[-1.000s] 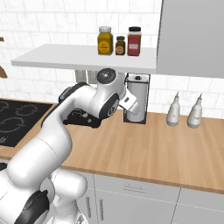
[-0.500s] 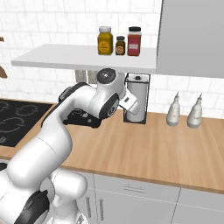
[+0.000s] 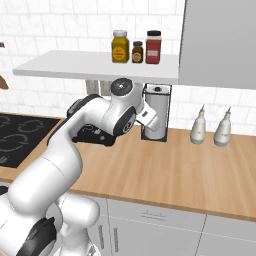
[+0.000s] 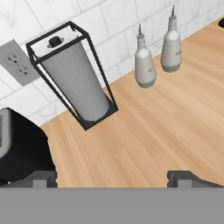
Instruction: Start the toaster. Once the lever pops up, take the bread to the plate on the dining counter.
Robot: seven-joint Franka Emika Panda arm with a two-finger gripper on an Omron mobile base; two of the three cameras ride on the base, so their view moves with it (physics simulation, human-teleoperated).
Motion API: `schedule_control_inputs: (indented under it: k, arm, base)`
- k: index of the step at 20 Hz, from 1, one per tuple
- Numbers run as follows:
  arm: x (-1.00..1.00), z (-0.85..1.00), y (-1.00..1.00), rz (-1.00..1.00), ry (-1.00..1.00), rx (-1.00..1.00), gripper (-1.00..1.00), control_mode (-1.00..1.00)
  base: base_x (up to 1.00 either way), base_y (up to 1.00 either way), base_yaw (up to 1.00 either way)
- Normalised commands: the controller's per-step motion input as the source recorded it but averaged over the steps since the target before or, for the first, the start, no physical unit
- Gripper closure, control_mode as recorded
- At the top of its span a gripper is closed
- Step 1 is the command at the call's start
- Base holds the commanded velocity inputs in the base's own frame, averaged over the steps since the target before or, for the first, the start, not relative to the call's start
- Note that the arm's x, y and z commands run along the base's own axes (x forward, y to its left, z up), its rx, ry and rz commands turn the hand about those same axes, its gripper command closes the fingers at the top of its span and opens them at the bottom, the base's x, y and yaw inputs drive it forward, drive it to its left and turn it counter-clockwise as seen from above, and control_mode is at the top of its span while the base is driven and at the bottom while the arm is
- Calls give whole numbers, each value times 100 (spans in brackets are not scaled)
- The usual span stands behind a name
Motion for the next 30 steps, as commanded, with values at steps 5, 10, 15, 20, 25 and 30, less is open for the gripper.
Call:
schedule_control_inputs:
  k: [5, 10, 15, 20, 25, 30]
  arm:
    - [0, 0, 0, 0, 0, 0, -100, -100]
    - [0, 0, 0, 0, 0, 0, -100, -100]
    - [0, 0, 0, 0, 0, 0, -100, -100]
    - [0, 0, 0, 0, 0, 0, -100, -100]
    - [0, 0, 0, 0, 0, 0, -100, -100]
    - [0, 0, 0, 0, 0, 0, -100, -100]
  base:
    - [0, 0, 0]
    - [0, 0, 0]
    - [0, 0, 0]
    - [0, 0, 0]
    - [0, 0, 0]
    - [0, 0, 0]
